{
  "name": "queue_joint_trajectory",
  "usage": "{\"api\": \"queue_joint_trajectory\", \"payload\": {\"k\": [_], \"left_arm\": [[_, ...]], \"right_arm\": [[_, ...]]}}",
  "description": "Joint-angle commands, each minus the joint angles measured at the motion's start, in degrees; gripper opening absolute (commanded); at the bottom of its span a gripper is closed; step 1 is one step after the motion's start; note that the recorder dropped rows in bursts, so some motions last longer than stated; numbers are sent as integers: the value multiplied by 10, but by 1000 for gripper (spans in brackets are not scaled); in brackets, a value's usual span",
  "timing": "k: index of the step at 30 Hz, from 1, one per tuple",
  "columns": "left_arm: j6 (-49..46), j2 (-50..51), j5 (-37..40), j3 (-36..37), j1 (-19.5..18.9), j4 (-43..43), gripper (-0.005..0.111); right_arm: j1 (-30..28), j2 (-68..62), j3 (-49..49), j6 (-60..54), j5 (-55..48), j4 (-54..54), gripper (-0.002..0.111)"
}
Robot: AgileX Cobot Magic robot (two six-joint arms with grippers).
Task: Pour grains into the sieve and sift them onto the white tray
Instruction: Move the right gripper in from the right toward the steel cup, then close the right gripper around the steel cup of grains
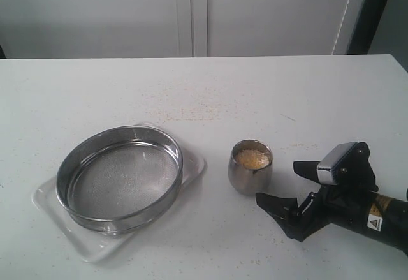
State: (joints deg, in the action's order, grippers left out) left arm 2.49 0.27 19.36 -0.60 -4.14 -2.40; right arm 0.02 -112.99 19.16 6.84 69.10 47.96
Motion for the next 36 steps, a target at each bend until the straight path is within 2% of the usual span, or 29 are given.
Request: {"api": "queue_joint_trajectory", "payload": {"k": [1, 17, 36], "left_arm": [[-2, -3, 10, 6, 3, -6, 0], [-2, -3, 10, 6, 3, -6, 0], [-2, -3, 10, 6, 3, -6, 0]], "right_arm": [[2, -17, 26, -7, 9, 22, 98], [62, -78, 111, -6, 9, 24, 98], [91, -94, 178, -6, 9, 23, 98]]}}
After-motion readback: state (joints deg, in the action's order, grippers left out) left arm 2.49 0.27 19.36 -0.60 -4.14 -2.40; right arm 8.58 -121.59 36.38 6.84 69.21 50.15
